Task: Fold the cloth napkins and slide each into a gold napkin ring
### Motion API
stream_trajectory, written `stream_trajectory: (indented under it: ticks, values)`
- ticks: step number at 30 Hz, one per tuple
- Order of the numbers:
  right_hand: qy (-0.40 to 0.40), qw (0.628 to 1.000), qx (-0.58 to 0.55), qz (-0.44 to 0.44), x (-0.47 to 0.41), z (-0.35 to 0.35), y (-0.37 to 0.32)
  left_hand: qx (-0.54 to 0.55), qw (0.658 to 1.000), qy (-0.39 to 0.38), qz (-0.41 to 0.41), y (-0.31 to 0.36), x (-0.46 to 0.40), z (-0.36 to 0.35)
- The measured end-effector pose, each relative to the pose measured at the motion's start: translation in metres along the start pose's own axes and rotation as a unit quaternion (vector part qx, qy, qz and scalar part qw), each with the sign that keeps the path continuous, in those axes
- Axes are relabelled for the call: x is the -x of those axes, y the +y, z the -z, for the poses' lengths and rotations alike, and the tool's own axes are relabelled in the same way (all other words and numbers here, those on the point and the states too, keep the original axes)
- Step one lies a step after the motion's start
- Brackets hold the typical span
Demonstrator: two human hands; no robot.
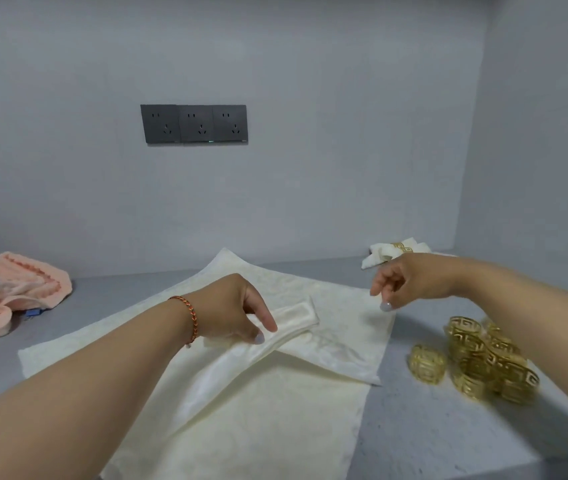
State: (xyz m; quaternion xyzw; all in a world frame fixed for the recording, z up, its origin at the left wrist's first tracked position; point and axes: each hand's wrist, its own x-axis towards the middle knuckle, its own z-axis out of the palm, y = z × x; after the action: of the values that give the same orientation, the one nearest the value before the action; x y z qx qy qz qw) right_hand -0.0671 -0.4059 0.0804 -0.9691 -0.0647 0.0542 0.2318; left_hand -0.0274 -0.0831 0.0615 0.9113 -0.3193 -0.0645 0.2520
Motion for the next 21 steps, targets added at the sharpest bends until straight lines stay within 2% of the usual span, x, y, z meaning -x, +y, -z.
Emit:
stream_trajectory:
  ticks: [4,7,12,15,17,19,21]
  values:
    - [-0.099,0.981,0.151,-0.07,0.021,-0.015,0.016,0.001,1.0,-0.012,-0.012,0.007,-0.002,-0.01]
    - [-0.141,0.966,0.196,-0.098,0.033,-0.03,0.017,0.003,1.0,-0.012,-0.023,0.009,-0.004,-0.016]
    - [-0.125,0.968,0.204,-0.081,0.039,-0.05,0.023,0.023,0.999,-0.003,-0.029,0.008,-0.006,-0.021]
    - [-0.047,0.989,0.128,-0.05,0.04,-0.05,0.026,0.039,0.999,0.004,-0.02,0.007,-0.001,-0.018]
    - [0.037,0.999,0.01,-0.025,0.042,-0.045,0.03,0.048,0.999,0.008,-0.012,0.006,0.004,-0.013]
    - [0.095,0.986,-0.139,-0.004,0.048,-0.045,0.029,0.067,0.997,0.025,-0.003,0.004,0.012,-0.006]
    - [0.121,0.963,-0.24,0.004,0.055,-0.052,0.028,0.095,0.994,0.053,0.006,-0.001,0.018,0.001]
